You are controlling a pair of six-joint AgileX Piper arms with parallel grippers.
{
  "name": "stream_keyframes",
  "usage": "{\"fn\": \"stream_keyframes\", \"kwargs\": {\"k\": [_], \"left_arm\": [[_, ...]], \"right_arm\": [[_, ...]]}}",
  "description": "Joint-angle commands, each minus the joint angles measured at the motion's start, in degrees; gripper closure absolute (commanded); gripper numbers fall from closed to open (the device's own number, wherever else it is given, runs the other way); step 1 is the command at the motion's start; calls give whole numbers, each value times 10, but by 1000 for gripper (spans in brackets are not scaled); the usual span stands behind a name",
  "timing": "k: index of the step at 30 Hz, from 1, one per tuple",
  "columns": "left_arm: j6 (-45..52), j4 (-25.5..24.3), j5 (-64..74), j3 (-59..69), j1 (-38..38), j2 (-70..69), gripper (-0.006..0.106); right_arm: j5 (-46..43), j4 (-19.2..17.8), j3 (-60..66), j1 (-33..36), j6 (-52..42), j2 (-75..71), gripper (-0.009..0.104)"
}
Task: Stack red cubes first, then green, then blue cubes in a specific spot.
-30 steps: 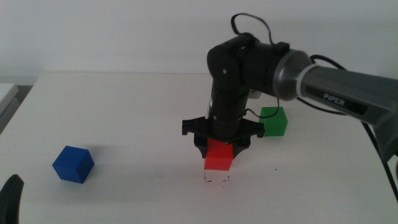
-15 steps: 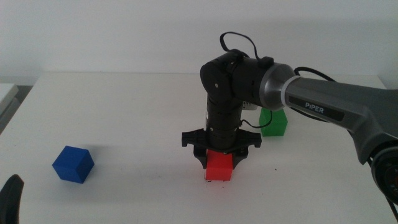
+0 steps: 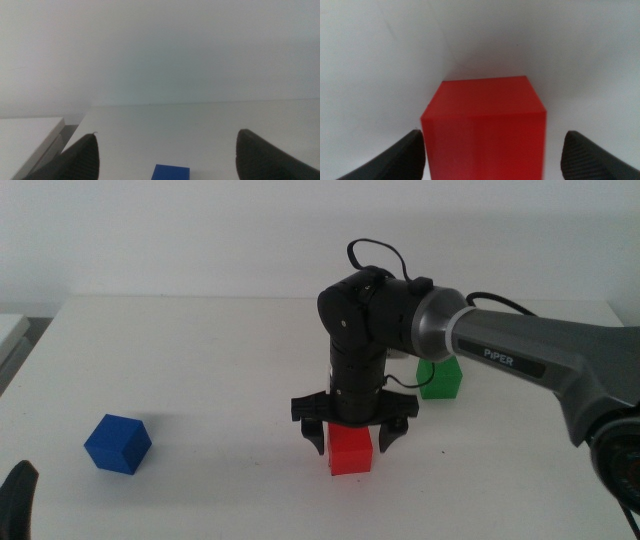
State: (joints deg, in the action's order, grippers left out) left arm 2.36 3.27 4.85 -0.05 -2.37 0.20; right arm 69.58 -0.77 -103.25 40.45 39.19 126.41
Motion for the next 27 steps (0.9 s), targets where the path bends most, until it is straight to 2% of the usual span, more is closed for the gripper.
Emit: {"fn": "stream_keyframes", "kwargs": {"k": [1,3,6,8,12,16,19,27], "left_arm": [[-2,1,-7,0,1,-2,7],[-2,1,-7,0,1,-2,7],[-2,1,-7,0,1,-2,7],[-2,1,-7,0,1,-2,7],[-2,1,-7,0,1,-2,7],[-2,1,-7,0,1,-2,7],[-2,1,-7,0,1,-2,7],[-2,1,-7,0,1,-2,7]], "right_arm": [[4,-22,-2,1,-37,-32,8],[4,-47,-2,-2,-60,-68,8],[4,-53,-2,-22,-93,-126,8],[4,-55,-2,-51,-112,-158,8],[4,-90,-2,-125,-134,-174,8],[2,-79,-2,-190,-190,-158,8],[-40,-77,-2,-220,-214,-133,8],[-67,-77,-2,-221,-241,-67,8]]}}
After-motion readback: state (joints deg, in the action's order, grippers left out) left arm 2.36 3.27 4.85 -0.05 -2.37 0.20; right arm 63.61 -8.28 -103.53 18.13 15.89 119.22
